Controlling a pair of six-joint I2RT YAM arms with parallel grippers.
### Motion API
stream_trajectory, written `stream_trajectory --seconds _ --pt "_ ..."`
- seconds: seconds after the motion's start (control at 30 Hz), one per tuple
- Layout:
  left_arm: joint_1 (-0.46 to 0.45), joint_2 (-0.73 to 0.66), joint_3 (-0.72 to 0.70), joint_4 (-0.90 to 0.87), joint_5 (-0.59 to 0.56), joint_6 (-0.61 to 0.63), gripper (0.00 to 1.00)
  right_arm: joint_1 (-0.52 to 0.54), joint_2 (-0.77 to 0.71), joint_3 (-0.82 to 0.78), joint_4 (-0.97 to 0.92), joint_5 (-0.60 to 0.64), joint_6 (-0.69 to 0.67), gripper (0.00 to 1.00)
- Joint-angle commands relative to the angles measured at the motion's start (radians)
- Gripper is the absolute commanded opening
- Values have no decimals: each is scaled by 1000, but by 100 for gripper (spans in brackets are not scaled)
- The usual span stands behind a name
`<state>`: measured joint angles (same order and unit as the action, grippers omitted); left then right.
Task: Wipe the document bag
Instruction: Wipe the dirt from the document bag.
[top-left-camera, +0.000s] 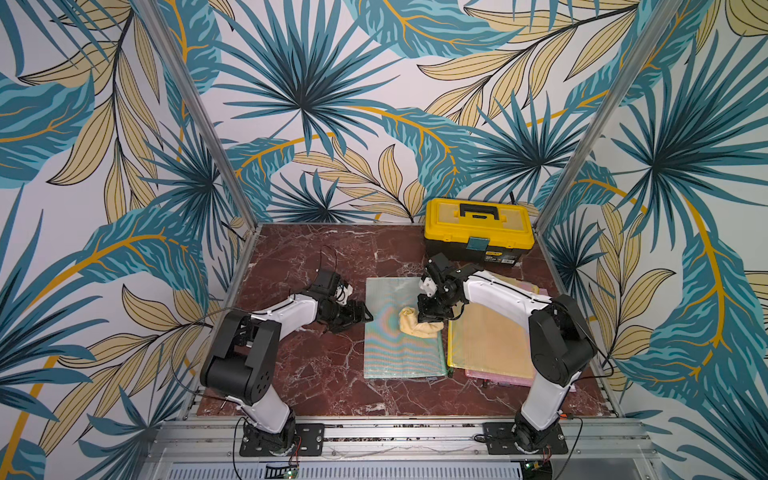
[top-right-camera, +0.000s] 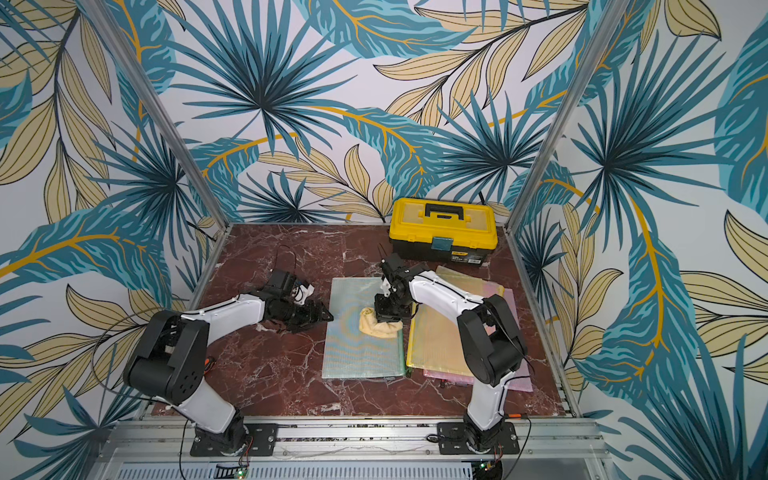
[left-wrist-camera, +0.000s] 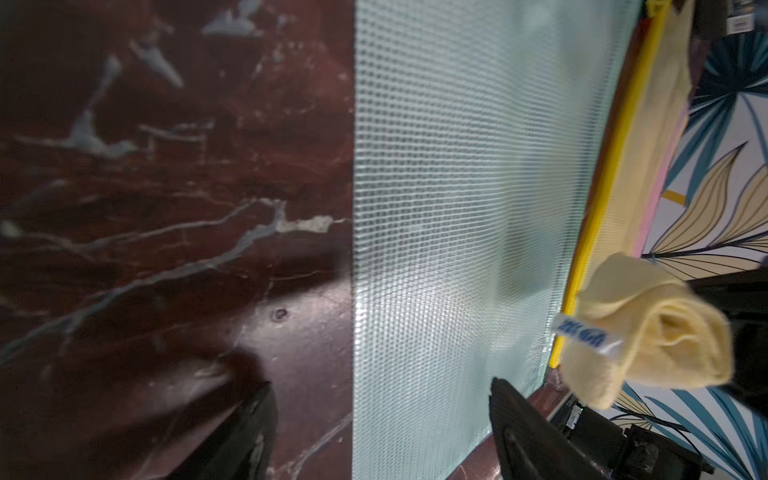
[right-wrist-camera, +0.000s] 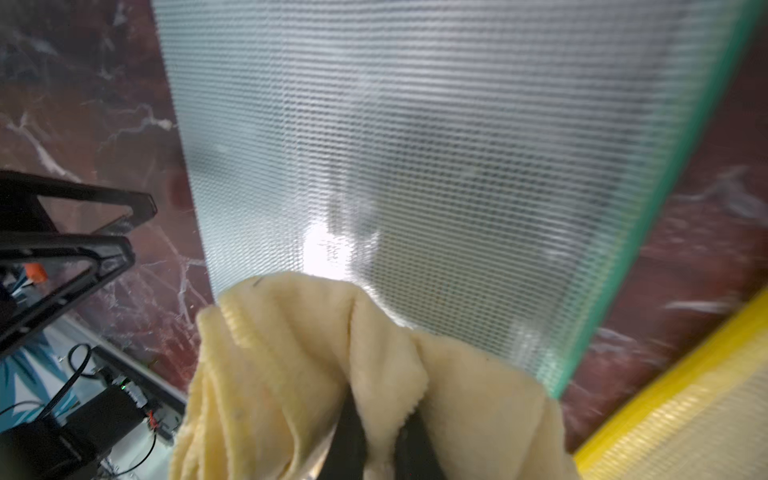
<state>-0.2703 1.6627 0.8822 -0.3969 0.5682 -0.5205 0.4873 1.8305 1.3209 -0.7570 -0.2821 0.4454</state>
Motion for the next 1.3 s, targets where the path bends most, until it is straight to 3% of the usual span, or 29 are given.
stream_trajectory --seconds 0.0,0.3,1.07,1.27 --pt "-7 22 -11 -16 -30 26 82 -27 52 -13 -99 113 -2 0" --pt "-98 120 11 41 34 -5 81 -38 198 -65 18 14 62 0" --pt "-218 184 86 359 268 -226 80 -37 192 -147 102 -52 72 0" --pt "-248 212 92 411 279 -264 80 -36 185 -158 116 -68 72 0"
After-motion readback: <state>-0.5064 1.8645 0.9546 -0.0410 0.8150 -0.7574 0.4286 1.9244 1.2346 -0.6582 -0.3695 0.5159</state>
